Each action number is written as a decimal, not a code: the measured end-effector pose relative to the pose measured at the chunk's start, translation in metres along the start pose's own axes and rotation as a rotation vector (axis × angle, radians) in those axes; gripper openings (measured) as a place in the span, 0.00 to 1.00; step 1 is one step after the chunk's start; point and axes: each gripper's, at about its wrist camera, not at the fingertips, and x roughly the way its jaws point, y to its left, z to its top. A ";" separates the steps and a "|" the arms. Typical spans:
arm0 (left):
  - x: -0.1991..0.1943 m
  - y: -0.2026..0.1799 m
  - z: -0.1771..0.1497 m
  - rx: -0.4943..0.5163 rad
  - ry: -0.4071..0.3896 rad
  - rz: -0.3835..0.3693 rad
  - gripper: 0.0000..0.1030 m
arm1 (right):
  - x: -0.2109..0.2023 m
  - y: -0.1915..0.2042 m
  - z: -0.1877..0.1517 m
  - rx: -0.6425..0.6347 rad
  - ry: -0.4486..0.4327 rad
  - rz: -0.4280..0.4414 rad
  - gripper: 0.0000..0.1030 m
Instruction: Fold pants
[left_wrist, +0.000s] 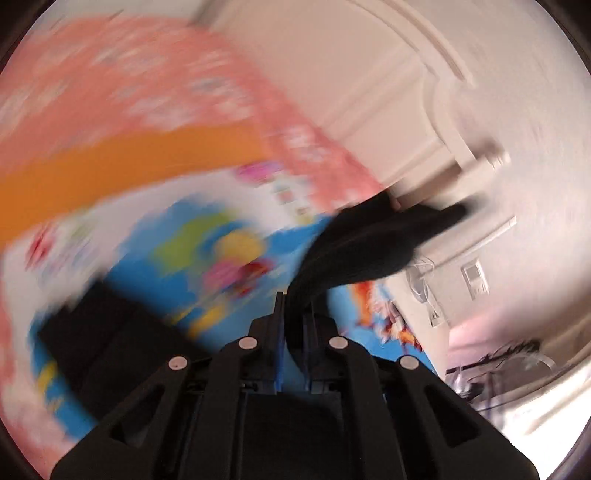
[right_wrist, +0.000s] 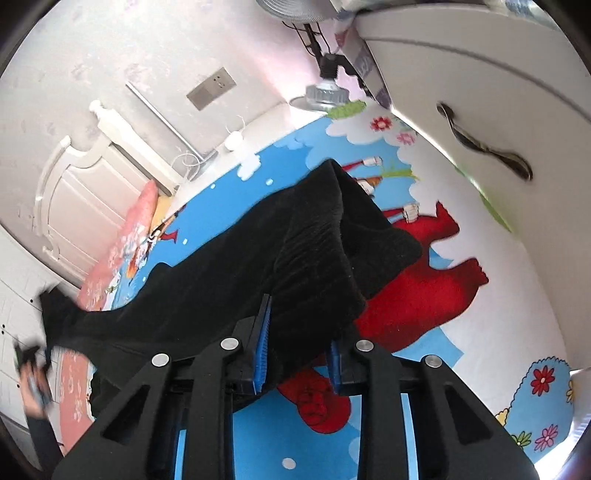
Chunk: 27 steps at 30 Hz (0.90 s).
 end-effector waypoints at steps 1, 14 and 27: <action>-0.005 0.031 -0.017 -0.053 0.021 0.003 0.07 | 0.006 -0.005 -0.003 0.010 0.019 -0.010 0.25; 0.010 0.144 -0.065 -0.274 0.068 -0.147 0.48 | 0.018 -0.023 -0.010 0.103 0.110 -0.002 0.34; 0.014 0.135 -0.047 -0.211 0.075 -0.130 0.06 | -0.009 -0.059 -0.004 0.281 0.061 0.057 0.86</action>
